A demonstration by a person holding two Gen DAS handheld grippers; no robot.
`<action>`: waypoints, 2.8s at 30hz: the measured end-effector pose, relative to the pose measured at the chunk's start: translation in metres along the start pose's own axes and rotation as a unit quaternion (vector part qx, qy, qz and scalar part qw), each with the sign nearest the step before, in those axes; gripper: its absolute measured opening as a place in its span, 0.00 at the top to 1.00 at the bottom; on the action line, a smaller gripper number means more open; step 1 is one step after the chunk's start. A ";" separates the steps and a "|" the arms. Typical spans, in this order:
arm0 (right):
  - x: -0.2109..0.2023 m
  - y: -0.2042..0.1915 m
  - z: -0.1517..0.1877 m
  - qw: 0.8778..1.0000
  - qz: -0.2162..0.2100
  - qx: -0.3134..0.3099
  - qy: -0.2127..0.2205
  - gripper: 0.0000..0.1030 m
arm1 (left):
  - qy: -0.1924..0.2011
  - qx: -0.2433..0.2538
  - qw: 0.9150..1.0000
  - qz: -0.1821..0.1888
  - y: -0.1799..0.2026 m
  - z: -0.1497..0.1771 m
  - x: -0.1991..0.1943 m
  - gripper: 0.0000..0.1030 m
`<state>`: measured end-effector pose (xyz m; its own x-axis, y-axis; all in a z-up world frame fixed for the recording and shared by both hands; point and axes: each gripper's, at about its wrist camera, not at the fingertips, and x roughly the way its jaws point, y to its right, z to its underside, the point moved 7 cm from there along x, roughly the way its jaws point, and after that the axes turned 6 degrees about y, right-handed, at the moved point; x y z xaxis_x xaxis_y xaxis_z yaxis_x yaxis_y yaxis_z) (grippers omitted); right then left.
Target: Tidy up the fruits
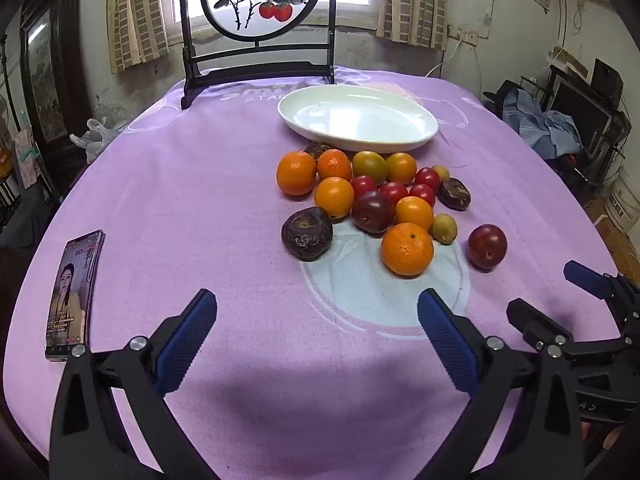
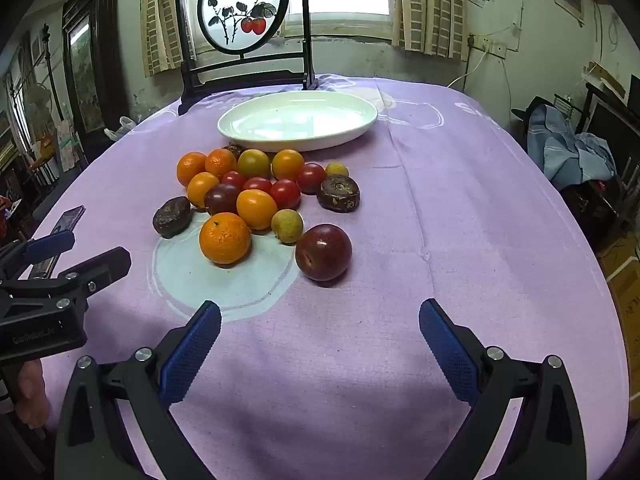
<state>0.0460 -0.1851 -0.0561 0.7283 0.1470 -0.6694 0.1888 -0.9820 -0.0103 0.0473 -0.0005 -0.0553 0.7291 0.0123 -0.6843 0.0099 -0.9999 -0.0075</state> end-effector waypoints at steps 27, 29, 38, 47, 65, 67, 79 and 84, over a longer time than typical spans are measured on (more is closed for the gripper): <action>0.008 -0.004 0.005 1.000 0.005 0.003 -0.025 0.03 | -0.007 -0.015 1.000 0.006 -0.004 0.001 0.012 0.04; 0.006 -0.004 0.001 1.000 0.009 0.007 -0.026 0.03 | -0.007 -0.019 1.000 0.009 -0.004 -0.001 0.013 0.04; 0.016 -0.006 -0.024 0.999 0.012 0.031 -0.022 0.03 | -0.004 -0.027 1.000 -0.007 -0.005 -0.021 0.024 0.04; 0.030 -0.008 -0.030 1.000 0.002 0.018 0.000 0.03 | -0.020 -0.035 0.999 -0.011 -0.007 -0.021 0.046 0.04; 0.032 0.001 -0.036 0.998 -0.016 0.031 0.049 0.03 | -0.011 -0.037 0.999 0.006 -0.010 -0.021 0.054 0.04; 0.038 -0.003 -0.034 0.999 -0.025 0.026 0.035 0.03 | -0.014 -0.039 0.999 0.011 -0.010 -0.019 0.057 0.04; 0.045 0.000 -0.029 0.999 -0.028 0.041 0.015 0.03 | -0.021 -0.039 0.999 0.011 -0.011 -0.017 0.065 0.04; 0.046 0.001 -0.029 0.998 -0.033 0.044 0.013 0.03 | -0.012 -0.044 0.999 0.004 -0.014 -0.019 0.062 0.04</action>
<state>0.0983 -0.1757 -0.0652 0.7332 0.2132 -0.6457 0.1792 -0.9766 -0.1189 0.1057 0.0144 -0.0834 0.7132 0.0025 -0.7009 0.0645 -0.9960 0.0620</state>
